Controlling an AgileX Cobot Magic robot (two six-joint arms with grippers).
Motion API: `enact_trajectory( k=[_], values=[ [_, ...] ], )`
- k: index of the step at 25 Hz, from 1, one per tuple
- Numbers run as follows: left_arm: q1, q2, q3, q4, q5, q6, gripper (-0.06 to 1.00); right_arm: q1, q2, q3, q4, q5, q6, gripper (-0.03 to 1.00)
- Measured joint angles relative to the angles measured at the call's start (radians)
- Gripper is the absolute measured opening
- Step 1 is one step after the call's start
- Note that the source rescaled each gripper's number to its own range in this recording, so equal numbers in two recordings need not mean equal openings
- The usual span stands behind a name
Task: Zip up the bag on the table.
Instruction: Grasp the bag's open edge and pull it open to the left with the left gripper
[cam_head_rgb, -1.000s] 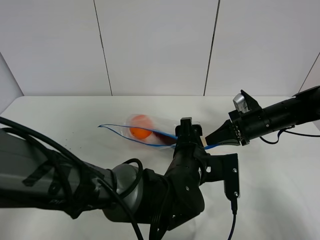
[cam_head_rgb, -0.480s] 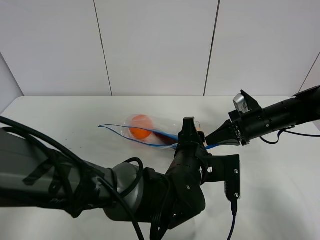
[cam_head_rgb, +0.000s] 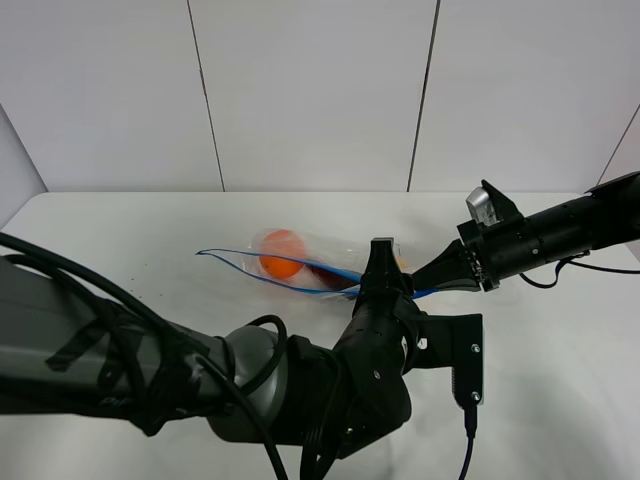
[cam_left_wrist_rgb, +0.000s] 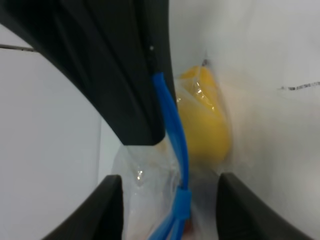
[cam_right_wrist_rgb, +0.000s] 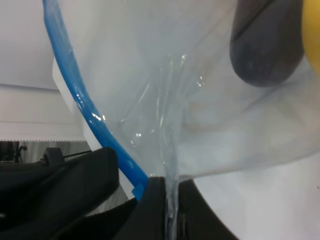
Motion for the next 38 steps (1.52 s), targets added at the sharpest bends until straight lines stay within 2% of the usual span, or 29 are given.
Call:
enact_trajectory(
  k=[7, 13, 19, 25, 38],
  values=[
    [0.0, 0.0, 0.0, 0.0, -0.001, 0.0, 0.39, 0.0, 0.0, 0.0, 0.0, 0.0, 0.0, 0.0],
    [0.0, 0.0, 0.0, 0.001, -0.019, 0.024, 0.25, 0.0, 0.0, 0.0, 0.0, 0.0, 0.0, 0.0],
    [0.0, 0.0, 0.0, 0.001, -0.035, 0.048, 0.22, 0.0, 0.0, 0.0, 0.0, 0.0, 0.0, 0.0],
    [0.0, 0.0, 0.0, 0.001, -0.035, 0.048, 0.14, 0.0, 0.0, 0.0, 0.0, 0.0, 0.0, 0.0],
    [0.018, 0.0, 0.0, 0.001, -0.035, 0.048, 0.12, 0.0, 0.0, 0.0, 0.0, 0.001, 0.0, 0.0]
  ],
)
